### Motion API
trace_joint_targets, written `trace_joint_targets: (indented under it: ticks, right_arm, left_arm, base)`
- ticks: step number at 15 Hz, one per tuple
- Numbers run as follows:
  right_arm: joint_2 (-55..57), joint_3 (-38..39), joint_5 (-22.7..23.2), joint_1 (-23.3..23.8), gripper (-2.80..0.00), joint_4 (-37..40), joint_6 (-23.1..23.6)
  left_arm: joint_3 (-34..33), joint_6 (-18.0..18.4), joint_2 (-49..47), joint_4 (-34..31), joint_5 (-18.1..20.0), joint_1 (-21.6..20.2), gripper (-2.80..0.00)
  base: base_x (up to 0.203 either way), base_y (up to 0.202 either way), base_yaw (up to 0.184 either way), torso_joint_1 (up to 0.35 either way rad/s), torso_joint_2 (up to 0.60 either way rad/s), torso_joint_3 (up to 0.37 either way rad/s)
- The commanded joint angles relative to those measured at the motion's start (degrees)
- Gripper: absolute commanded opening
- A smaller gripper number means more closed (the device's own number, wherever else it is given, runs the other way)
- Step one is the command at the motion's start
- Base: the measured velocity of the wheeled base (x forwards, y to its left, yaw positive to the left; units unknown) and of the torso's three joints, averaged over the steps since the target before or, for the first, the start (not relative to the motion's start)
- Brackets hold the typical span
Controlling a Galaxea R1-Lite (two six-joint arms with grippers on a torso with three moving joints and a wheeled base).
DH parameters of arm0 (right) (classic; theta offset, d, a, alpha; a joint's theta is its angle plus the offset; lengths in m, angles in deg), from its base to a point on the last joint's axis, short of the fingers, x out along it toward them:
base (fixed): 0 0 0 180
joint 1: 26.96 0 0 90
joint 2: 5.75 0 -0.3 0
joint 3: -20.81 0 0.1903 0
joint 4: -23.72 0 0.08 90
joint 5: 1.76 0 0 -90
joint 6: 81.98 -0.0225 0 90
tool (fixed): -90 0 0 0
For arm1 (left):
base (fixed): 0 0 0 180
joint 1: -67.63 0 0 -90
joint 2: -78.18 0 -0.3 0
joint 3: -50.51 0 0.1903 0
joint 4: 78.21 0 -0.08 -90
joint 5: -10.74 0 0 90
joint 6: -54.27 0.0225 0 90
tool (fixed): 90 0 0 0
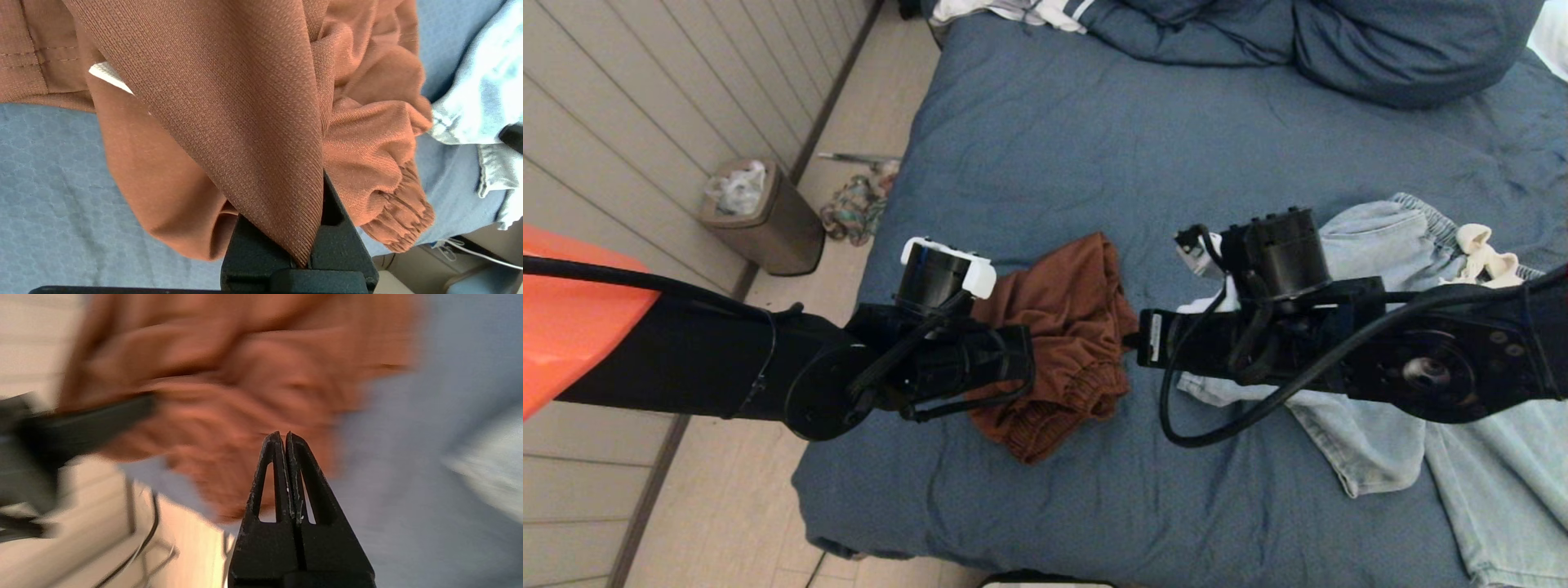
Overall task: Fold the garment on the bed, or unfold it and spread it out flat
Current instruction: Fold the brown shorts
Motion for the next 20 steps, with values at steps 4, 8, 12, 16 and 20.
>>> trace_joint_targets:
  ticks: [4,8,12,16,20]
  right_arm:
    - [5.24,-3.16,-0.26,-6.40,-2.80,2.64,-0.41]
    - [9.52,-5.89,-0.35,-6.52,-2.80,2.30,-0.46]
    - [11.03,-8.96,-0.43,-6.74,-2.80,2.43,-0.24]
    - [16.08,-12.33,-0.42,-8.23,-2.80,2.52,-0.39]
    - [17.72,-12.54,-0.35,-8.49,-2.80,2.38,-0.50]
  left_arm:
    - [1.39,2.91,-0.38,0.56,6.28,-5.08,-2.80]
    - [1.01,5.01,0.26,0.63,9.53,-8.03,-2.80]
    - [-1.68,7.46,2.09,0.63,13.26,-9.10,-2.80]
    - [-7.23,10.95,3.29,1.08,15.01,-9.16,-2.80]
    - [-9.68,11.29,2.71,7.57,15.71,-9.11,-2.80]
  base:
    - [0.000,0.000,0.000,0.000,0.00,0.000]
    - [0.000,0.000,0.000,0.000,0.00,0.000]
    - [0.000,0.000,0.000,0.000,0.00,0.000]
    - [0.000,0.000,0.000,0.000,0.00,0.000]
    - [0.000,0.000,0.000,0.000,0.00,0.000]
